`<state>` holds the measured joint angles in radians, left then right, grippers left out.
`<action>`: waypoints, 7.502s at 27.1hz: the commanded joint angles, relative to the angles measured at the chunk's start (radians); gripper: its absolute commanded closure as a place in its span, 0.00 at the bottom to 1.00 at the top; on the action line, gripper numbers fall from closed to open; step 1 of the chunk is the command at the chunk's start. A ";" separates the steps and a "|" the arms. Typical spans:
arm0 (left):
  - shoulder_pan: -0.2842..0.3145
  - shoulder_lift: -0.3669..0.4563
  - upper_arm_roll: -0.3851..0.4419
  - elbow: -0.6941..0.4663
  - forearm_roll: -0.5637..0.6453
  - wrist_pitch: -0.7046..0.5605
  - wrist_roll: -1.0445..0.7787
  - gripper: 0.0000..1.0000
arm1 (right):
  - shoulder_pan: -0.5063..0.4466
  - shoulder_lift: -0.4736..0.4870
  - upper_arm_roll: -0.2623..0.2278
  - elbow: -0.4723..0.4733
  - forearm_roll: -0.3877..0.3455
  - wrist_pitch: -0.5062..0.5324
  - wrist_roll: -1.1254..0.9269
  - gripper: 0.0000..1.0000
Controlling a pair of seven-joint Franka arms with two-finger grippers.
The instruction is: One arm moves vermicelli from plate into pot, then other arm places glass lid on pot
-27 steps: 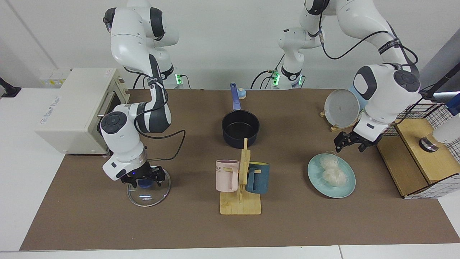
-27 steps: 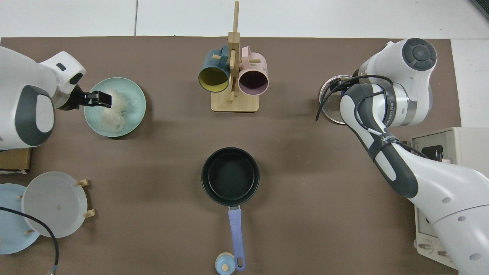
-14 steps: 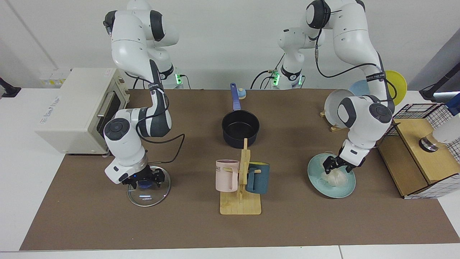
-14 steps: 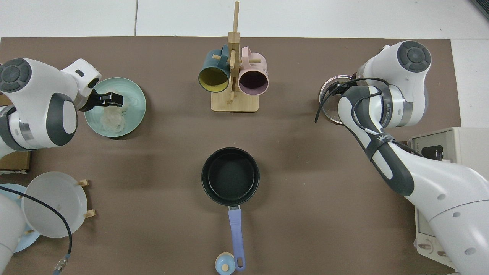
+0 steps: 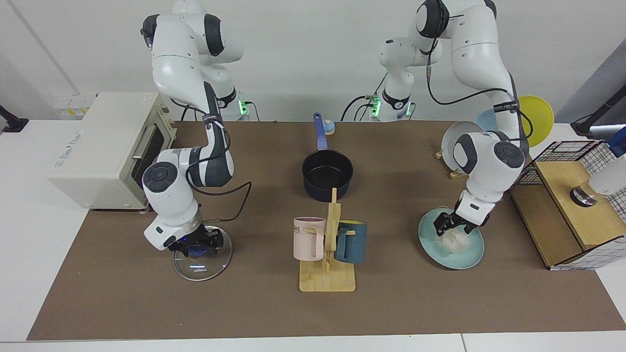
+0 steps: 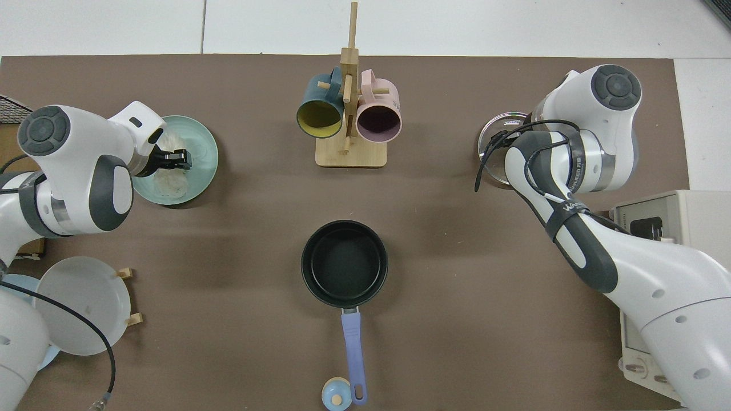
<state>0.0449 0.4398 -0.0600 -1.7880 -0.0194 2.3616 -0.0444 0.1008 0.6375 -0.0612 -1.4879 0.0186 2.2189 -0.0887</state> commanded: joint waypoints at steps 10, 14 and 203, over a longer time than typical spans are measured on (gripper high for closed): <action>-0.002 -0.219 -0.004 -0.045 0.006 -0.188 -0.054 1.00 | 0.008 -0.061 0.006 0.035 0.008 -0.100 -0.025 1.00; -0.003 -0.294 -0.023 -0.048 0.006 -0.274 -0.071 1.00 | 0.007 -0.079 0.006 0.035 0.008 -0.104 -0.029 1.00; -0.003 -0.449 -0.015 0.173 0.019 -0.786 0.104 0.00 | 0.177 -0.291 0.586 -0.298 -0.364 -0.128 1.331 1.00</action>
<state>0.0446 -0.0251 -0.0750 -1.6482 -0.0184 1.6037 0.0587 0.2952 0.3897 0.5132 -1.7231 -0.3641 2.0457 1.2115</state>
